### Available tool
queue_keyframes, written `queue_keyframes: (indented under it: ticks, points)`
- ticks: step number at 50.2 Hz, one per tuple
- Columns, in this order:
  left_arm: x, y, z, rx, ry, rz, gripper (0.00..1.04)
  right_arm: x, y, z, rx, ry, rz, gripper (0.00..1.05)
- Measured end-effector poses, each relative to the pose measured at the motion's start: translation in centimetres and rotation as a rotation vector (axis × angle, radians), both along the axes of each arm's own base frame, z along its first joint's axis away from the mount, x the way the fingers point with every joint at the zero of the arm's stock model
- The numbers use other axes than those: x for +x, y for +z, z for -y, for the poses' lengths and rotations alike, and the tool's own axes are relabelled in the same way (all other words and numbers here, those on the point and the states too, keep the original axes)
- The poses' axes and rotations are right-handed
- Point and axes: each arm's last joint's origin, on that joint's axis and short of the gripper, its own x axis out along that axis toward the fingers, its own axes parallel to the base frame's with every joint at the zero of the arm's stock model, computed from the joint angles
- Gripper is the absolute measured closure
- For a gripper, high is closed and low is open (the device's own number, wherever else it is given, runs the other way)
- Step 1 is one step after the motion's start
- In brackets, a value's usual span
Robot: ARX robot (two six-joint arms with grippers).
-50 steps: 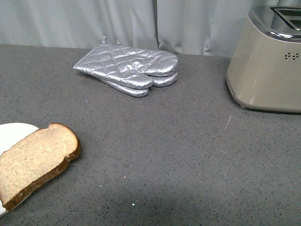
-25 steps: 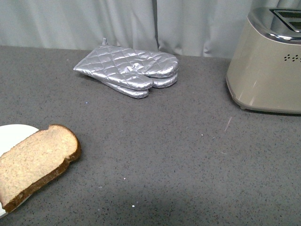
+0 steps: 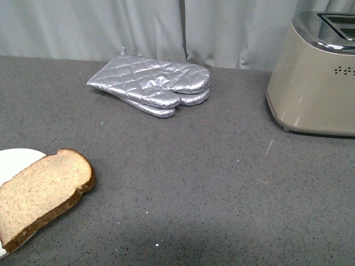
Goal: Put bread into toaster
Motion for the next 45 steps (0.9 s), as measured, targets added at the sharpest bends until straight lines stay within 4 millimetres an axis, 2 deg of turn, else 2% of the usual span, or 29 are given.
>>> queue_keyframes:
  ticks: [39, 42, 45]
  points:
    - [0.00, 0.00, 0.00, 0.000, 0.000, 0.000, 0.07, 0.00, 0.00, 0.00, 0.000, 0.000, 0.000, 0.09]
    - [0.05, -0.13, -0.03, -0.123, -0.122, -0.140, 0.07, 0.00, 0.00, 0.00, 0.000, -0.001, 0.000, 0.09]
    - [0.41, -0.83, -0.51, -0.437, -0.217, -0.420, 0.07, 0.00, 0.01, 0.00, 0.000, 0.002, 0.001, 0.09]
